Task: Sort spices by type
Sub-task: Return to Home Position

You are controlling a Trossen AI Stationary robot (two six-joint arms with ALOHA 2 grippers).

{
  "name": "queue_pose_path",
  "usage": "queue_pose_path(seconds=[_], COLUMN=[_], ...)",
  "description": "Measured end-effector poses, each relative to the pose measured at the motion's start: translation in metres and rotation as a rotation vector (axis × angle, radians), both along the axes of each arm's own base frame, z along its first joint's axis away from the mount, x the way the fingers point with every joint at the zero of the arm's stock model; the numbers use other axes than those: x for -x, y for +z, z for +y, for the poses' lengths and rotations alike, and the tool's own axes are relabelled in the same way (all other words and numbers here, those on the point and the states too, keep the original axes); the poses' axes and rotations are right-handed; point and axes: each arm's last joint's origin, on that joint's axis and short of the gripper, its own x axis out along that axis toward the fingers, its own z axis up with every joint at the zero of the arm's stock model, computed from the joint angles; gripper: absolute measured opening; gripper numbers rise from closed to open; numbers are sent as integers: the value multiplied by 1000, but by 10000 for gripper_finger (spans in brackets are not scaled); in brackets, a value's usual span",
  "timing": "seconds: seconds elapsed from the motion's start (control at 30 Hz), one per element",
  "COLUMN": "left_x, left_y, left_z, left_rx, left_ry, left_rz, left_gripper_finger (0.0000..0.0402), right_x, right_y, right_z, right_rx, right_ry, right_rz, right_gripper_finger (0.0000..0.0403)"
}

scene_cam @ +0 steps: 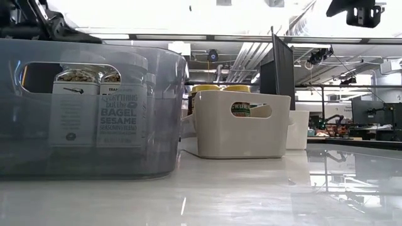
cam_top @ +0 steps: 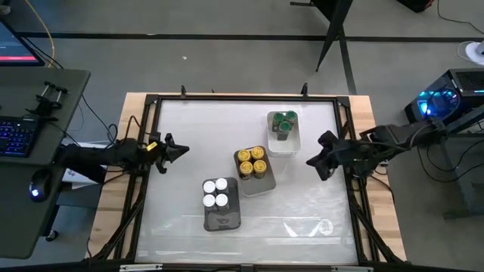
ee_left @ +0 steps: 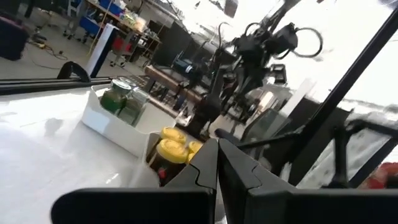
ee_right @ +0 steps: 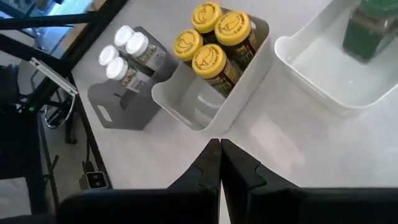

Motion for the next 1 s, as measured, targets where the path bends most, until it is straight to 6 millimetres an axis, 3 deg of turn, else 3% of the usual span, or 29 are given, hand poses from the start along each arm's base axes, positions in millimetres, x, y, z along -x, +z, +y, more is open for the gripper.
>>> queue_pose_path(seconds=[0.2,0.37,0.53,0.67,1.0], left_x=[-1,-1,-1,-1,-1], left_y=[-8,-8,-8,-8,-8], left_z=[0,0,0,0,0], left_rx=[-67,-65,-66,-66,-65], left_ry=[0,0,0,0,0], left_rz=[95,93,94,93,93], left_gripper_finger=[1,1,1,1,1], right_x=[18,30,32,38,44], right_y=[-34,-68,-78,-85,-109], right_z=[5,0,-20,-37,-55], right_rx=[10,17,227,306,386], right_ry=[48,68,16,21,104], right_rz=[-93,-314,-577,-603,-694], right_gripper_finger=[0,0,0,0,0])
